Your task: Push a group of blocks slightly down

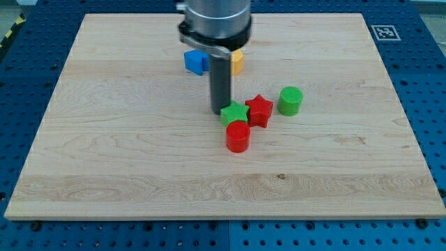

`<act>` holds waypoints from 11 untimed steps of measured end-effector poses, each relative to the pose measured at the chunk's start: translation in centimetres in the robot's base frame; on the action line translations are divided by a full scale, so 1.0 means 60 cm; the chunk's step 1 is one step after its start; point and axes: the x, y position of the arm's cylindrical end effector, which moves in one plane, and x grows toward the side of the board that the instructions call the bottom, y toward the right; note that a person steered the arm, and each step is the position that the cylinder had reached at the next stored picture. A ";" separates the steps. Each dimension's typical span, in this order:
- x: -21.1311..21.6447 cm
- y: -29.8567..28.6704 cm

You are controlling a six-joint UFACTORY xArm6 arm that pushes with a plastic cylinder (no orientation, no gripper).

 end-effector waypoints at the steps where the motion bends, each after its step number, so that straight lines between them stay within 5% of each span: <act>1: 0.001 0.057; 4: -0.057 0.092; 6: -0.076 0.250; 11: 0.052 0.155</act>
